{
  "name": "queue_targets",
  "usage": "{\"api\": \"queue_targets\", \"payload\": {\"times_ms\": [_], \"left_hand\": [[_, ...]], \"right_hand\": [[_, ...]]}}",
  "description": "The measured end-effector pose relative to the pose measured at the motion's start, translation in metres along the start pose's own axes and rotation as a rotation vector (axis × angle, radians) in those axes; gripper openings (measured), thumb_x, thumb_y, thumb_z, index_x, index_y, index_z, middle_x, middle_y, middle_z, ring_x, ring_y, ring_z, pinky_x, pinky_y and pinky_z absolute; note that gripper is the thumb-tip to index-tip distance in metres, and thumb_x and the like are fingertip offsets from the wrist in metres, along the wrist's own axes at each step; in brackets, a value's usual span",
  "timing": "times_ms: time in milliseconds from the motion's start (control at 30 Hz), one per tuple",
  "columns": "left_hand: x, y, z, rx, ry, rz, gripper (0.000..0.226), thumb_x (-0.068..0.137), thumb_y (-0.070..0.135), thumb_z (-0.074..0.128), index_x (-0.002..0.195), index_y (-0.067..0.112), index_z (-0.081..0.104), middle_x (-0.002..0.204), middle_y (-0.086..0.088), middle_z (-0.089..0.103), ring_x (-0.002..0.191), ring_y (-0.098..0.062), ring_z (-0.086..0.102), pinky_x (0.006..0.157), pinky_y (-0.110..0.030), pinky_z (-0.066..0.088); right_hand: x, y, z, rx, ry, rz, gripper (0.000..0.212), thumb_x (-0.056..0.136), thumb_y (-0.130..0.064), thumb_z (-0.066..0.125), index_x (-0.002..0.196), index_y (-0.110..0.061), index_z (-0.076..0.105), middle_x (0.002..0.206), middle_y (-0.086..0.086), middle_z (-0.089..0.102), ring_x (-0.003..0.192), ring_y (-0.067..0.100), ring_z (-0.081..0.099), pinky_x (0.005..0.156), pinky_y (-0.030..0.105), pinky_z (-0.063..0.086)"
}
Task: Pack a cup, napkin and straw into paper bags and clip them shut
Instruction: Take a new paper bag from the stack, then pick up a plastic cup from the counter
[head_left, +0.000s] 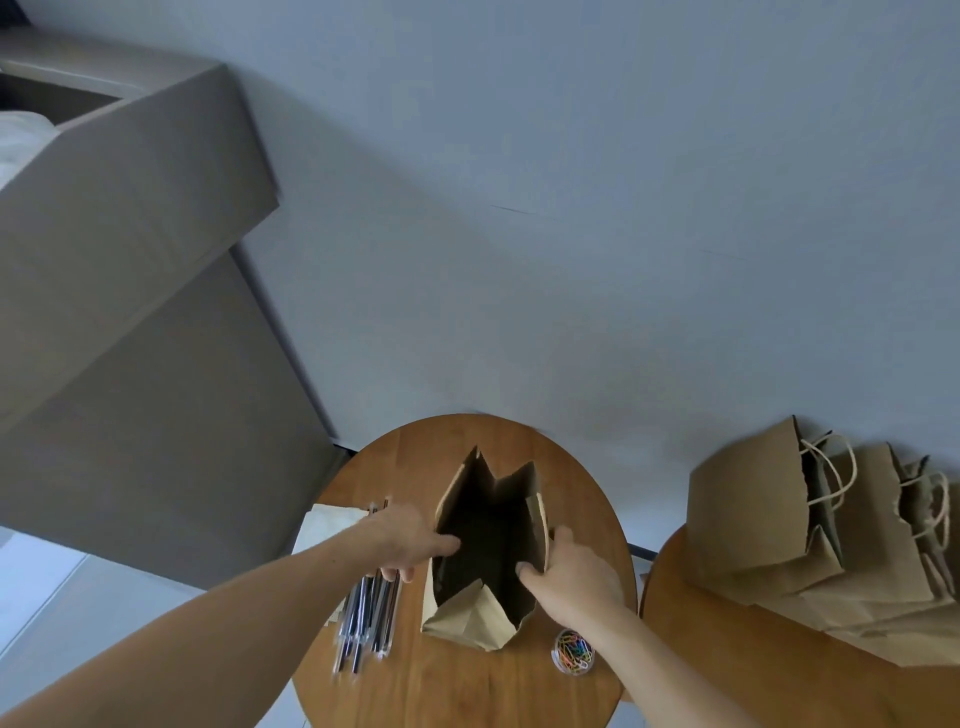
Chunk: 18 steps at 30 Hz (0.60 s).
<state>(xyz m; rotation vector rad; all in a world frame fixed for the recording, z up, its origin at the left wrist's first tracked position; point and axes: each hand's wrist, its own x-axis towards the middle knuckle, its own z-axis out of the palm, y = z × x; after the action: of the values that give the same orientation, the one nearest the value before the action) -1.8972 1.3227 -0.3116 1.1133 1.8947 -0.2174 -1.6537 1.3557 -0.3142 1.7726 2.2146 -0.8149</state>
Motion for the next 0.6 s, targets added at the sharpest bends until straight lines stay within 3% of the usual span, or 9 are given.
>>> {"api": "queue_targets", "payload": {"times_ms": [133,200,267,400,500,600], "left_hand": [[-0.006,-0.005,-0.015,0.028,-0.204,0.03,0.089,0.06,0.077,0.068,0.13,0.024,0.051,0.107,-0.001,0.07,0.09,-0.019,0.069,0.074,-0.038,0.058],[-0.011,-0.003,-0.023,0.093,-0.19,0.073,0.102,0.056,0.077,0.07,0.139,0.026,0.042,0.128,-0.003,0.06,0.109,-0.024,0.062,0.089,-0.044,0.055],[-0.018,-0.001,-0.034,0.172,-0.137,0.12,0.106,0.054,0.077,0.07,0.143,0.029,0.038,0.144,-0.002,0.05,0.125,-0.027,0.052,0.103,-0.047,0.047],[-0.037,0.007,-0.067,0.328,-0.128,0.148,0.11,0.054,0.062,0.078,0.148,0.03,0.03,0.148,-0.002,0.046,0.129,-0.028,0.048,0.105,-0.046,0.046],[-0.054,0.015,-0.097,0.346,0.053,0.162,0.097,0.072,0.044,0.077,0.15,0.011,0.03,0.138,-0.01,0.057,0.12,-0.031,0.058,0.1,-0.048,0.051],[-0.077,0.018,-0.13,0.354,0.34,0.191,0.076,0.086,0.041,0.067,0.15,0.018,0.033,0.143,-0.006,0.05,0.125,-0.03,0.053,0.099,-0.043,0.049]], "right_hand": [[-0.001,0.003,-0.004,0.094,-0.14,-0.032,0.09,0.073,-0.079,0.056,0.144,-0.033,0.029,0.14,-0.008,0.052,0.118,0.017,0.059,0.088,0.027,0.055],[0.0,0.003,-0.01,0.117,-0.202,-0.043,0.102,0.069,-0.078,0.062,0.151,-0.034,0.019,0.153,-0.006,0.04,0.131,0.022,0.05,0.099,0.034,0.051],[0.0,0.004,-0.019,0.118,-0.251,-0.065,0.107,0.069,-0.071,0.068,0.153,-0.035,0.013,0.158,-0.005,0.031,0.137,0.024,0.044,0.103,0.037,0.049],[0.006,0.0,-0.055,0.078,-0.297,-0.109,0.1,0.075,-0.048,0.068,0.155,-0.035,0.01,0.162,-0.002,0.023,0.138,0.024,0.043,0.104,0.036,0.047],[0.019,-0.023,-0.093,0.058,-0.205,-0.167,0.087,0.08,-0.033,0.057,0.156,-0.026,0.016,0.161,-0.001,0.024,0.127,0.019,0.051,0.094,0.027,0.05],[0.03,-0.064,-0.13,0.018,-0.063,-0.278,0.069,0.09,-0.026,0.052,0.154,-0.021,0.027,0.159,-0.001,0.029,0.136,0.021,0.043,0.093,0.026,0.048]]}}
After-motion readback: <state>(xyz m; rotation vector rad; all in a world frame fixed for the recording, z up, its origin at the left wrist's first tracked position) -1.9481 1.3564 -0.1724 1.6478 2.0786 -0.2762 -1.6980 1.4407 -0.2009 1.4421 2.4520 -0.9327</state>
